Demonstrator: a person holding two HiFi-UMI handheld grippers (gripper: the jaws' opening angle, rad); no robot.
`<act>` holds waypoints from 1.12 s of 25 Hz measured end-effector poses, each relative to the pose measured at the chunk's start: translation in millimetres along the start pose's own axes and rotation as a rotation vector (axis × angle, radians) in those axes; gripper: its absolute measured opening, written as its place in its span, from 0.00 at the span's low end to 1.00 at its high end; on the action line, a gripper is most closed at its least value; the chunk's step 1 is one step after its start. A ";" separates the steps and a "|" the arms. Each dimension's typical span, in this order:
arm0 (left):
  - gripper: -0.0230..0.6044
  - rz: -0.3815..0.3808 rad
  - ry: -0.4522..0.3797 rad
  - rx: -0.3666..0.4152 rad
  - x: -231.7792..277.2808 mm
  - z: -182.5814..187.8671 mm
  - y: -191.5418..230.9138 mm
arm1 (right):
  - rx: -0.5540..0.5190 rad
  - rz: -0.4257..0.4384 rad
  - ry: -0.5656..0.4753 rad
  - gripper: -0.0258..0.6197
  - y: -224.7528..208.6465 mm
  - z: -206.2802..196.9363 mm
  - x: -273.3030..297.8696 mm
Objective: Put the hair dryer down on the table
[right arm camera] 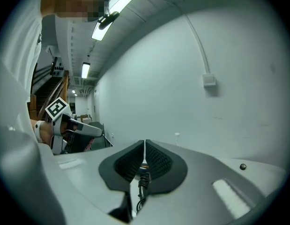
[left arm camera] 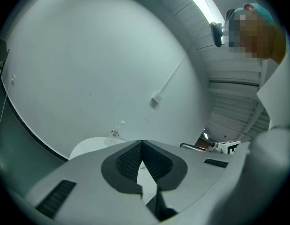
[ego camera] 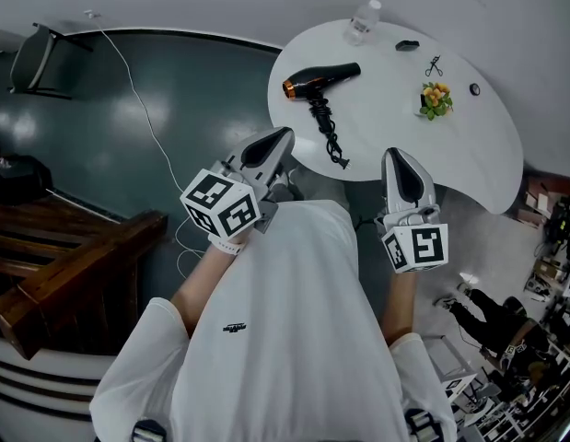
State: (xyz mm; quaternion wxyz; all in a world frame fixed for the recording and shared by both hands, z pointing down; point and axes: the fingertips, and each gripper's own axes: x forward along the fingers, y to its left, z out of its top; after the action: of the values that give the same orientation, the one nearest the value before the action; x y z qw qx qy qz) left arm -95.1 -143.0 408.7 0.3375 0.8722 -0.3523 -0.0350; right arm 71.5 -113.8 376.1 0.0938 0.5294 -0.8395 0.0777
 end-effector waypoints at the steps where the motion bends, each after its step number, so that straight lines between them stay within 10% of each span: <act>1: 0.04 0.001 0.001 0.004 -0.2 0.7 0.0 | -0.002 -0.009 -0.012 0.08 -1.1 4.3 -3.7; 28: 0.04 0.000 0.000 0.023 12.1 5.3 -6.8 | 0.091 -0.156 -0.055 0.06 -29.1 -6.6 -38.2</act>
State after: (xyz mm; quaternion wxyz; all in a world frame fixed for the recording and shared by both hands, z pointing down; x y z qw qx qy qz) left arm -83.5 -150.2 402.6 0.3274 0.8761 -0.3525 -0.0310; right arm 114.5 -91.3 374.3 0.0523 0.5988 -0.7937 0.0938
